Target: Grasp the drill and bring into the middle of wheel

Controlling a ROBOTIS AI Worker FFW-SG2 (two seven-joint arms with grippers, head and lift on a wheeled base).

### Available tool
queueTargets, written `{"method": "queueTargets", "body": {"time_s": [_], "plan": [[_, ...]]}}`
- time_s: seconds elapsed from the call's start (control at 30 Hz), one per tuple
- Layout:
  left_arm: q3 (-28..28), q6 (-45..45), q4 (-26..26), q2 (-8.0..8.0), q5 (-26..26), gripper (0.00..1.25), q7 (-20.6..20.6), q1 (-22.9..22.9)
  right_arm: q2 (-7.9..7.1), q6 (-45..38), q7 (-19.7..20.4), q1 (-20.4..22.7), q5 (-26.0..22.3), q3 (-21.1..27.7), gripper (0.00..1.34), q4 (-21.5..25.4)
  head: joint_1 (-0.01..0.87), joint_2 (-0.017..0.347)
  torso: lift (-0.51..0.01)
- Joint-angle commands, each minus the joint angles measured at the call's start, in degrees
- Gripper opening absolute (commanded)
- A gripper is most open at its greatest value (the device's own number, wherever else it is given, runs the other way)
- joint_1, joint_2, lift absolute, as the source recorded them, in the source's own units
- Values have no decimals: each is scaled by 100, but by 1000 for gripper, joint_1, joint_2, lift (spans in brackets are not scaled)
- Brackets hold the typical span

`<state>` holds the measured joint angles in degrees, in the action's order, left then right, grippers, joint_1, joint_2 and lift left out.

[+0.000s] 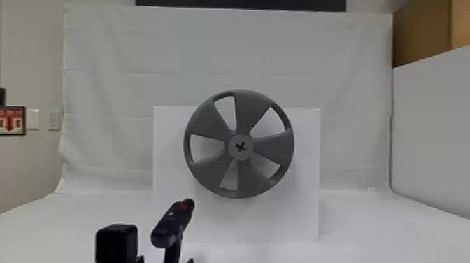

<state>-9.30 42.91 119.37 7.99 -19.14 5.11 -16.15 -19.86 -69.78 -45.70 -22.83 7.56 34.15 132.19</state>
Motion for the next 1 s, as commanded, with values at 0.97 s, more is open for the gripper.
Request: {"method": "queueTargets", "body": {"time_s": [0.97], "plan": [[2028,51,25,-96,1097,1062,-2032,209,9,0,0,16,-27,56,1049,0,0,0,-406]]}}
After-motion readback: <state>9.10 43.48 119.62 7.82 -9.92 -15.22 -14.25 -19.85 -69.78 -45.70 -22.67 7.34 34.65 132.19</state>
